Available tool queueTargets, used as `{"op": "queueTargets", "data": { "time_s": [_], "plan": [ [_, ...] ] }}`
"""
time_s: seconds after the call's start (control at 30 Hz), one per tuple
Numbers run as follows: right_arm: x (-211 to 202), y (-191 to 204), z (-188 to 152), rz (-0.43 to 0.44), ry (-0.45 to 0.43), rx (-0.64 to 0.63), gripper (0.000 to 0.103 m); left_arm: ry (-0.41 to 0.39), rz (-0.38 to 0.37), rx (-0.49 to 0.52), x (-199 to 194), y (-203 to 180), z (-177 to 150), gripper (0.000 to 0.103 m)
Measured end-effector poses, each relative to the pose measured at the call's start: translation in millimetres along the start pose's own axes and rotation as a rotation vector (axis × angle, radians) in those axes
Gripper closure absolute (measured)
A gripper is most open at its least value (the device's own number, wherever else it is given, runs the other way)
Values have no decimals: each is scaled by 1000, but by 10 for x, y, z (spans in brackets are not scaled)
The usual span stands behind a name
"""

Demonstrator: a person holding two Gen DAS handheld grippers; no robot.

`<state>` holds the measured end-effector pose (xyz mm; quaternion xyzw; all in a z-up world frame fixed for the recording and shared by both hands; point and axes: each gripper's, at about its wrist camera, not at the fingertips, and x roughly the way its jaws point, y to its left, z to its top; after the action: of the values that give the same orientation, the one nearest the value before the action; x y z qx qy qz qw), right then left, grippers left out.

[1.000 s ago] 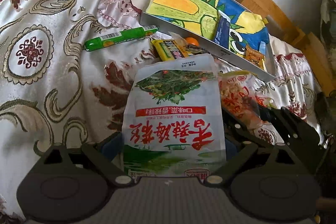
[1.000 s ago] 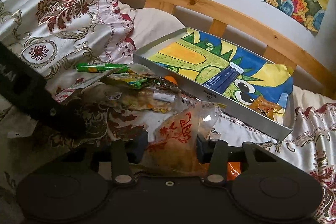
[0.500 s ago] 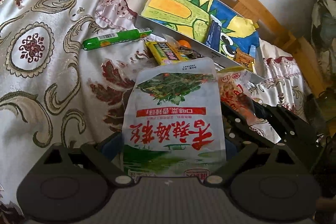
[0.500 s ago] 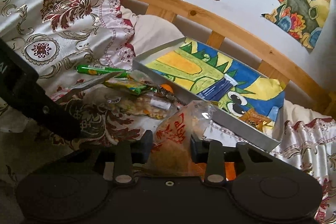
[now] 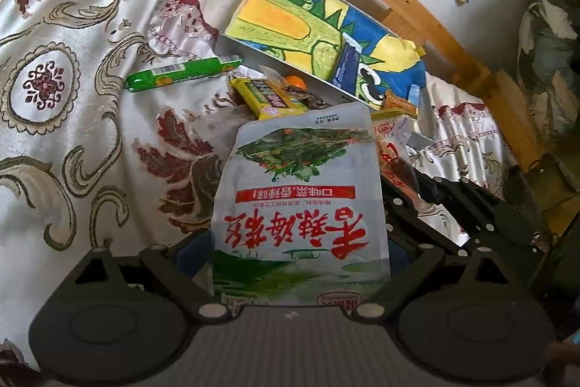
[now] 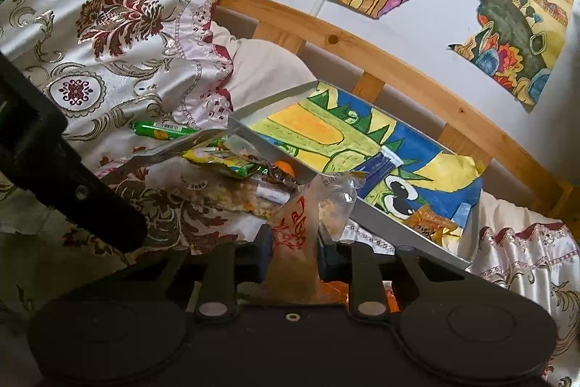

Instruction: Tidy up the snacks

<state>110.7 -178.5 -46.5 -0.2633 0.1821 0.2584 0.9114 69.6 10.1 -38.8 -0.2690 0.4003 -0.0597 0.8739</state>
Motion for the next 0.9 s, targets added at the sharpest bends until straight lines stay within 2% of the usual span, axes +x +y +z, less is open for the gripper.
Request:
{"op": "queueTargets", "data": {
  "time_s": [0.4, 0.6, 0.77, 0.9],
  "plan": [
    [-97, -132, 59, -55, -53, 13, 78, -52, -73, 64, -73, -181, 92, 7],
    [-114, -232, 74, -86, -66, 25, 78, -60, -103, 56, -60, -235, 171, 7],
    [-113, -348, 82, -116, -76, 44, 78, -67, -119, 40, -32, -289, 306, 7],
    [-113, -449, 92, -149, -88, 56, 78, -98, -130, 68, -25, -410, 448, 7]
  ]
}}
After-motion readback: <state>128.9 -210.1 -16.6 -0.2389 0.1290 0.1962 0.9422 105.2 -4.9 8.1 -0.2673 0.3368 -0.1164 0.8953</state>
